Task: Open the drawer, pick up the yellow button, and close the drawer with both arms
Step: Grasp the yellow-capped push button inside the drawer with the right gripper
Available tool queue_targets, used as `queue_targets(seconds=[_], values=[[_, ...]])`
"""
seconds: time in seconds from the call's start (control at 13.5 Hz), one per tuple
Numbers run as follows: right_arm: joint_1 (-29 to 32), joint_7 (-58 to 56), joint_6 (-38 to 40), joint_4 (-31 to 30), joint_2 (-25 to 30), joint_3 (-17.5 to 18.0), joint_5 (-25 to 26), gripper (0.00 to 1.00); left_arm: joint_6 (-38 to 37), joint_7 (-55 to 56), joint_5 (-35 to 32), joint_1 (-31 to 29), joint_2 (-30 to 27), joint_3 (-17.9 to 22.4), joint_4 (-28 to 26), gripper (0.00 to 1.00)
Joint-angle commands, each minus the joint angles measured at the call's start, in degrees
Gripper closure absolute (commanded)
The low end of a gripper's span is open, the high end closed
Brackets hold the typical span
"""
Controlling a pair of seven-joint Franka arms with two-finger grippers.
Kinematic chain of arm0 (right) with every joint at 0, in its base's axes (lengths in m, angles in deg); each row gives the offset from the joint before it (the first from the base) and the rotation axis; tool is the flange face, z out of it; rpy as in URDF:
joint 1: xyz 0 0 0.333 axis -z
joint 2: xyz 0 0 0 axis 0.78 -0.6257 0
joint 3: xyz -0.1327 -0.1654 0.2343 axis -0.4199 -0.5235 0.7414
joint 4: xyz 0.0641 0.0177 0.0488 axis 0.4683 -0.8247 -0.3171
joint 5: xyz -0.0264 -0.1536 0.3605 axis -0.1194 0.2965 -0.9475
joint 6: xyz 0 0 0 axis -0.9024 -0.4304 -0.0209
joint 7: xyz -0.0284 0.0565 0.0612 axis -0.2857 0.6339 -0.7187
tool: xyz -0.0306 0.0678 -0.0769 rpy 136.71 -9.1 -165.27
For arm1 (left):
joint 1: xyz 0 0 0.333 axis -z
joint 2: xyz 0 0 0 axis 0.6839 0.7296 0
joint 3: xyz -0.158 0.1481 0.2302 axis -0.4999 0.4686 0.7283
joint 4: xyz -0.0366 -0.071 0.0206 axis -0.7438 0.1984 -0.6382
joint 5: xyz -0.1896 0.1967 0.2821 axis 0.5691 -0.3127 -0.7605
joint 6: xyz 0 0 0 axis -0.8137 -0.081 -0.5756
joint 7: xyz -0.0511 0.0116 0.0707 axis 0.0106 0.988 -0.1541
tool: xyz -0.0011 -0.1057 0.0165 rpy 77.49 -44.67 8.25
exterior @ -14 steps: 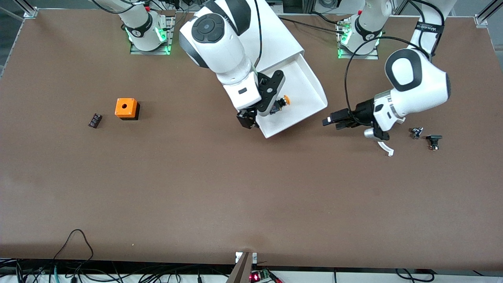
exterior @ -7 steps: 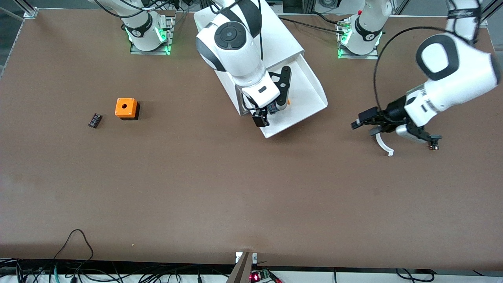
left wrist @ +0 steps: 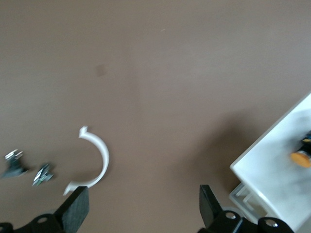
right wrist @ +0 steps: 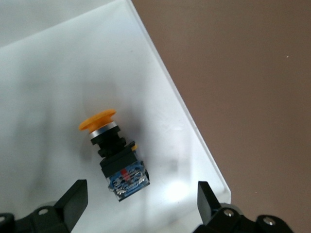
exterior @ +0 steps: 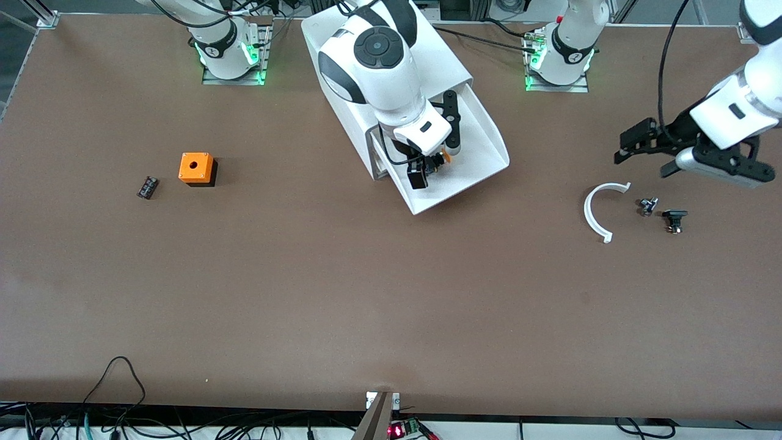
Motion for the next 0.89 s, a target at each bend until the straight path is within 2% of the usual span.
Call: queue_targets(seconds=[0.0, 0.22, 0.52, 0.81], values=[[-0.6, -3.6, 2.8, 2.0, -0.8, -0.3, 1.3, 0.0, -5.8, 2.8, -6.3, 1.3, -0.8, 0.3, 1.9, 0.0], [-1.7, -3.7, 2.7, 2.1, -0.9, -0.4, 1.5, 0.0, -6.4, 2.8, -8.0, 1.2, -0.7, 1.8, 1.9, 0.0], [-3.1, -3.8, 2.2, 2.6, -1.3, -1.0, 4.5, 0.0, -4.7, 3.9, -9.9, 1.3, -0.4, 2.0, 1.9, 0.0], [-3.1, -3.8, 2.5, 2.6, -2.5, -1.0, 4.4, 0.0, -4.2, 14.3, -10.1, 1.5, -0.5, 2.0, 1.9, 0.0]])
